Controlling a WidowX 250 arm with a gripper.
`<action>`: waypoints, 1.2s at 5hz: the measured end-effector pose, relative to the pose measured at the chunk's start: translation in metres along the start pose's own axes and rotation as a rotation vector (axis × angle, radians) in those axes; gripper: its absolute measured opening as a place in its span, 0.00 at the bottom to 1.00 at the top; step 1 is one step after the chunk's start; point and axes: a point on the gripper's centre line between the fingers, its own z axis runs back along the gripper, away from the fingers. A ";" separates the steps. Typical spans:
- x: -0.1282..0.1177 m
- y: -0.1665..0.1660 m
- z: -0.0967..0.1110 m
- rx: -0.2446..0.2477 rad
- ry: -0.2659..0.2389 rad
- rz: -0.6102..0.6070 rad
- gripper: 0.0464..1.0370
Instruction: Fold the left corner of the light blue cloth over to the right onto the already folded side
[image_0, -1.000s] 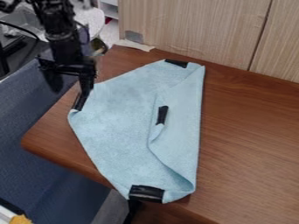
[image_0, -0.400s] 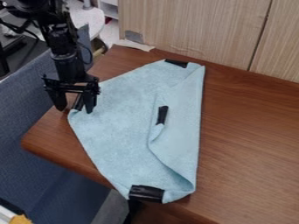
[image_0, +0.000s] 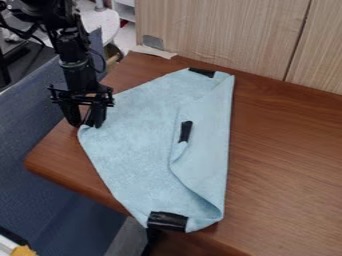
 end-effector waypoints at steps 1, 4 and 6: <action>0.001 -0.004 0.000 0.008 -0.003 -0.015 0.33; 0.005 -0.026 0.007 0.021 -0.035 -0.092 0.02; 0.006 -0.062 0.054 0.023 -0.106 -0.100 0.02</action>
